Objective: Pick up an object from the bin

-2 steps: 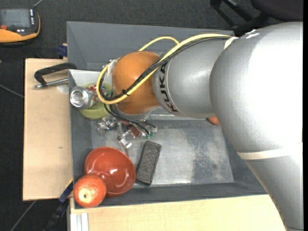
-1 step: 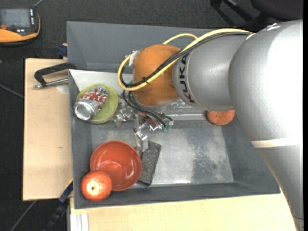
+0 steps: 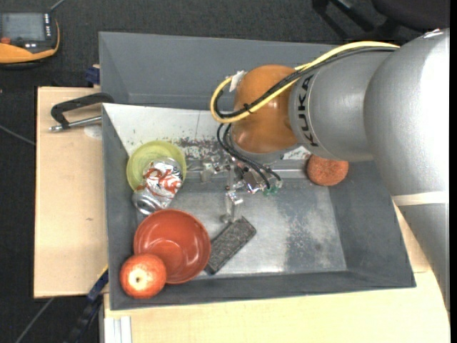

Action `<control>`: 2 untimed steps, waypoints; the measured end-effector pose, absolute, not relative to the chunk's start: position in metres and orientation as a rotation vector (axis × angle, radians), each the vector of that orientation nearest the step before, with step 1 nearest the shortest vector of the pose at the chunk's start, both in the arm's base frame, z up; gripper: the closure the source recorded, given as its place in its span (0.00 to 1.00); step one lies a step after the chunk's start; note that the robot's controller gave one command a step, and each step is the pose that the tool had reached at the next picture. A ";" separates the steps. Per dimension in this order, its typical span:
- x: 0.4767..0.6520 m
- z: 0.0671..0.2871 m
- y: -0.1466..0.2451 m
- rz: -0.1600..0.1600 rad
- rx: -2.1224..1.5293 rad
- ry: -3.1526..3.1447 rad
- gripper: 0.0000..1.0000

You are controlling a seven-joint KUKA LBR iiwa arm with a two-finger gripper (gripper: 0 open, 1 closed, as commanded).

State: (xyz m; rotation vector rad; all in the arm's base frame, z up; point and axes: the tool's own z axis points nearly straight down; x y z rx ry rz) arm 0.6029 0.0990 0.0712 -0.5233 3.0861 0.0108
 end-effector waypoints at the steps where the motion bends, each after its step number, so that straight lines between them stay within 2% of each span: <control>1: 0.589 0.191 0.120 0.009 -0.913 2.978 0.00; 2: 0.504 0.106 0.188 0.007 -1.009 2.947 0.00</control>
Offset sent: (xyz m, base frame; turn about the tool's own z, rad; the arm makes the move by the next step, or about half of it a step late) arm -0.0161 0.0186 0.1147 -0.2576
